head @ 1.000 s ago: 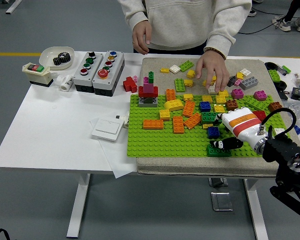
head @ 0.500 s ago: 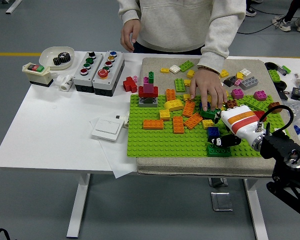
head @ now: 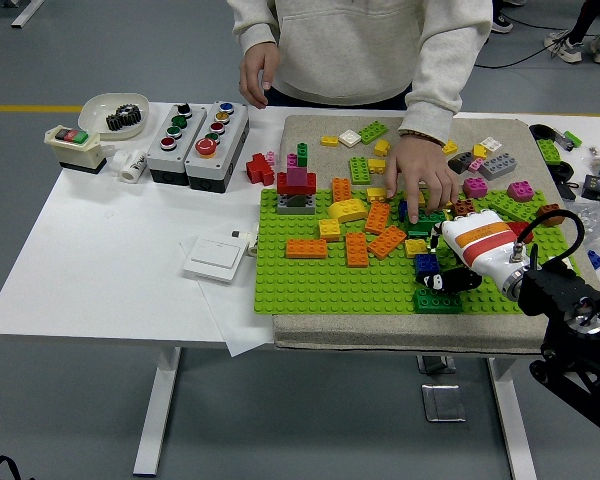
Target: Pick up the brick,pile it on top of brick,press brick,pick up the brick,pile it on top of brick,press brick
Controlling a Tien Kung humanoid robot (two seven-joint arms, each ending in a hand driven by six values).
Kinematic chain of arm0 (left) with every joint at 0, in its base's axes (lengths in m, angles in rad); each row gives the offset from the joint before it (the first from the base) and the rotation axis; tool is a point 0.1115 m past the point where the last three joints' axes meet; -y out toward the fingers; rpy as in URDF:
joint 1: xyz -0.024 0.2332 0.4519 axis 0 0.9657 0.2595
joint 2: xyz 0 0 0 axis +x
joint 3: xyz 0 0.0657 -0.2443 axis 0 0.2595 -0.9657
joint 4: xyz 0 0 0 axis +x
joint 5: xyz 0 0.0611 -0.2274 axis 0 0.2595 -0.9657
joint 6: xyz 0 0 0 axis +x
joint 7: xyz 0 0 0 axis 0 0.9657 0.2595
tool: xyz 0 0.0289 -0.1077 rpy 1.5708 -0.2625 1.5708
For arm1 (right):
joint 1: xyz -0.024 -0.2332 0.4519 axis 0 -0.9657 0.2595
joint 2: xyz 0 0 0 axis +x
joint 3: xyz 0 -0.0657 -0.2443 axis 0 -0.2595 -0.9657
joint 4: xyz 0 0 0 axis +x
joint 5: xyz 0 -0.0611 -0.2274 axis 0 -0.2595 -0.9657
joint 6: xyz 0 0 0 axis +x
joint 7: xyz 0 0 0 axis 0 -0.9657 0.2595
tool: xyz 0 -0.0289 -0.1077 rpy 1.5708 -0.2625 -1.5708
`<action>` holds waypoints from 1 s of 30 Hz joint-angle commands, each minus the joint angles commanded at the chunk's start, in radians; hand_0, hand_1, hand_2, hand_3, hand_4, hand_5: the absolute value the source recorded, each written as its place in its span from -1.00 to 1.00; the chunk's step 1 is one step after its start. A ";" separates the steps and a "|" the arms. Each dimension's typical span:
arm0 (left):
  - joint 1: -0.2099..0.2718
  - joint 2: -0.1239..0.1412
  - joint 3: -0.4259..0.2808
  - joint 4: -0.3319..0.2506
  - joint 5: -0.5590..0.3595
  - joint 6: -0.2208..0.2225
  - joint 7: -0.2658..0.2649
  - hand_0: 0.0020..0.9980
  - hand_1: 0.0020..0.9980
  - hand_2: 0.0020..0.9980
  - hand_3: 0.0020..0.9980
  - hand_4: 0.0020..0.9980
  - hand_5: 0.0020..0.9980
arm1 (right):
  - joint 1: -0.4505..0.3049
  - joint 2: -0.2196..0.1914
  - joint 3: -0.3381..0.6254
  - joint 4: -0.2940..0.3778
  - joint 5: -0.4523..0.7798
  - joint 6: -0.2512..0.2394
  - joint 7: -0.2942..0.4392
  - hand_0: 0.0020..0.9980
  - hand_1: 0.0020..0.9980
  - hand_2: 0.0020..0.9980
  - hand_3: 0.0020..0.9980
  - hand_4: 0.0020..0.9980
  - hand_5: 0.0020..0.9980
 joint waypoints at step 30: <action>-0.004 0.000 0.001 -0.001 -0.001 0.000 0.001 0.36 0.42 0.47 0.18 0.35 0.32 | 0.006 0.014 -0.007 -0.044 -0.067 -0.012 0.049 -0.58 -0.68 -0.52 0.01 0.57 0.19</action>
